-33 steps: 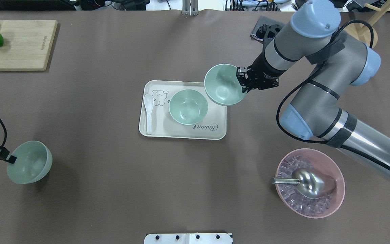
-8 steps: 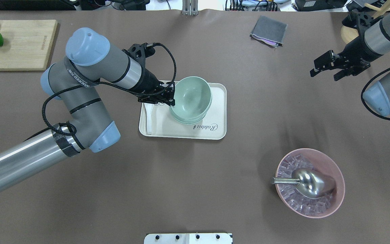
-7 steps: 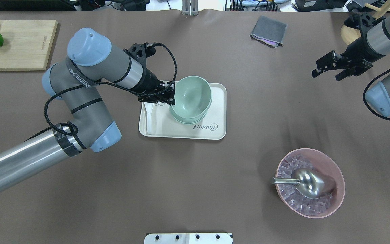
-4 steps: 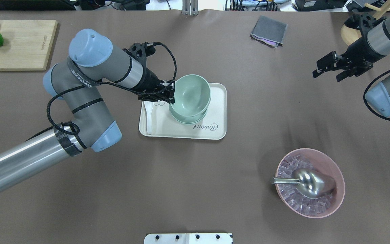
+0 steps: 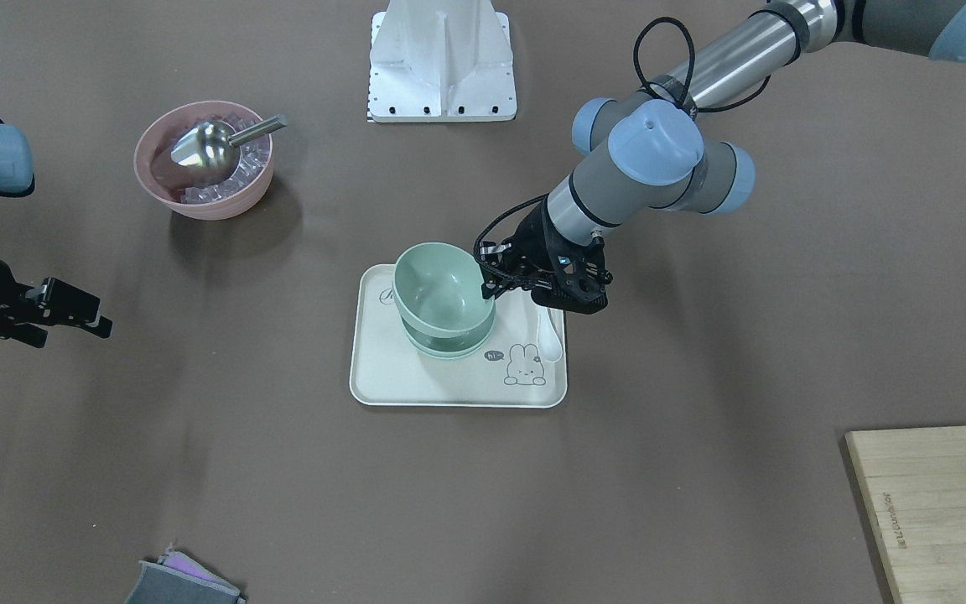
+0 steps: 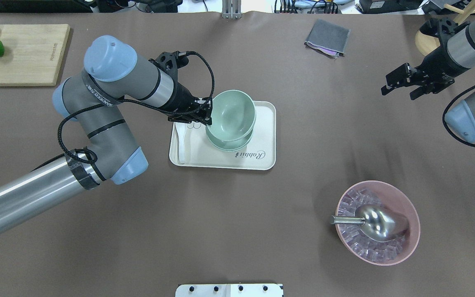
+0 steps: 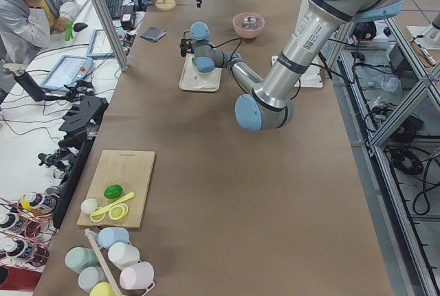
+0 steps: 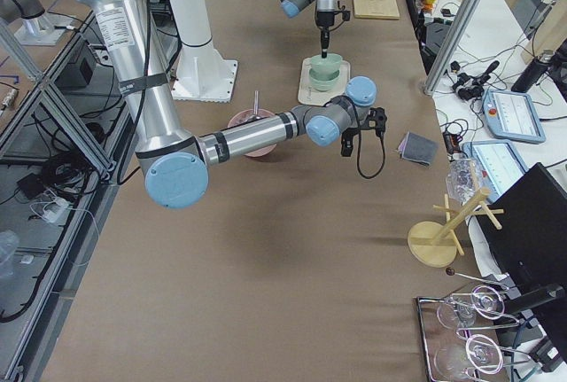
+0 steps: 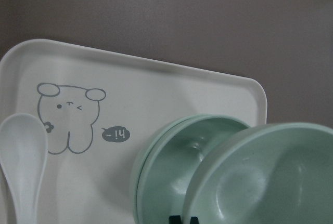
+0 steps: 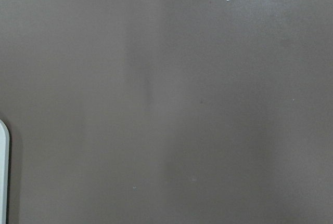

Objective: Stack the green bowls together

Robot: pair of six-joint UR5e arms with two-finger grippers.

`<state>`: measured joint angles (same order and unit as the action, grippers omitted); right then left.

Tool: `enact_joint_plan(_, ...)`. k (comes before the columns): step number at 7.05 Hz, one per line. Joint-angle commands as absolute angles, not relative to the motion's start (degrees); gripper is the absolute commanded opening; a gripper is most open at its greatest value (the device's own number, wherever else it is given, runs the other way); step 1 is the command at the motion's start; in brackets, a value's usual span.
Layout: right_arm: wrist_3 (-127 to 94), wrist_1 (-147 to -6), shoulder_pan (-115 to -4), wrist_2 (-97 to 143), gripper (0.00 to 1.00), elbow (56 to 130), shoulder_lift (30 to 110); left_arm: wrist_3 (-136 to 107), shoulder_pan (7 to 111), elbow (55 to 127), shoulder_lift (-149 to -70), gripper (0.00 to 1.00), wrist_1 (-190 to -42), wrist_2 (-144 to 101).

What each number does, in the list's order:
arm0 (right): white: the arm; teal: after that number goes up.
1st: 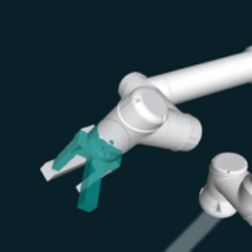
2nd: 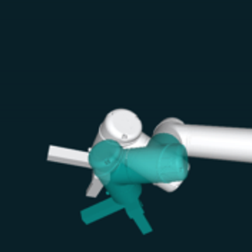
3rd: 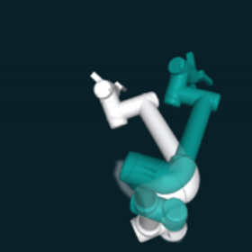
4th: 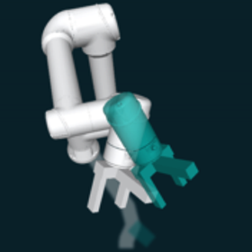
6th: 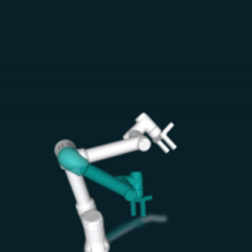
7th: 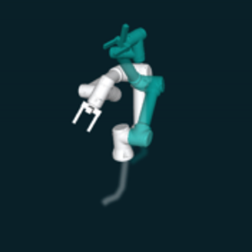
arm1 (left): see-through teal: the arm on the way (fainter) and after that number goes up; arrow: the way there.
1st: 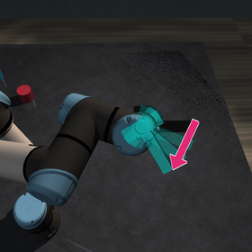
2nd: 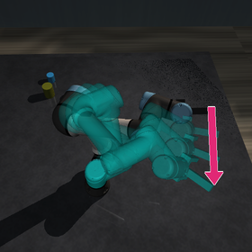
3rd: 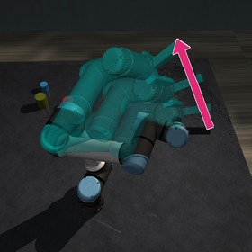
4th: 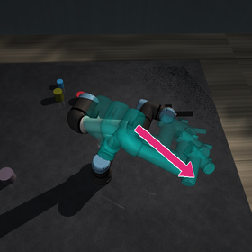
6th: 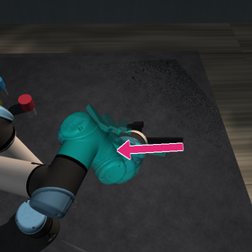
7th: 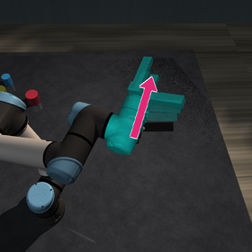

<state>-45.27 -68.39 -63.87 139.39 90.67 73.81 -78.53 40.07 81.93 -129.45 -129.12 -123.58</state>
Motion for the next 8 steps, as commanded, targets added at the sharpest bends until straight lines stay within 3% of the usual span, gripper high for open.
enact_joint_plan(1, -45.3, -68.4, -63.9, 139.5, 1.00, 90.7, 73.8, -78.6, 40.1, 81.6, -129.4, 0.98, -129.5, -121.8)
enact_joint_plan(4, -45.3, -68.4, -63.9, 139.4, 1.00, 90.7, 73.8, -78.5, 40.5, 82.5, -128.9, 0.98, -129.3, -122.1)
enact_joint_plan(6, -45.3, -68.3, -65.3, 139.7, 1.00, 91.3, 75.3, -76.0, 45.0, 86.6, -123.9, 0.98, -127.1, -127.5)
enact_joint_plan(8, -38.0, -68.2, -69.6, 139.7, 1.00, 92.2, 79.6, -61.2, 49.6, 95.2, -119.2, 0.98, -110.8, -130.2)
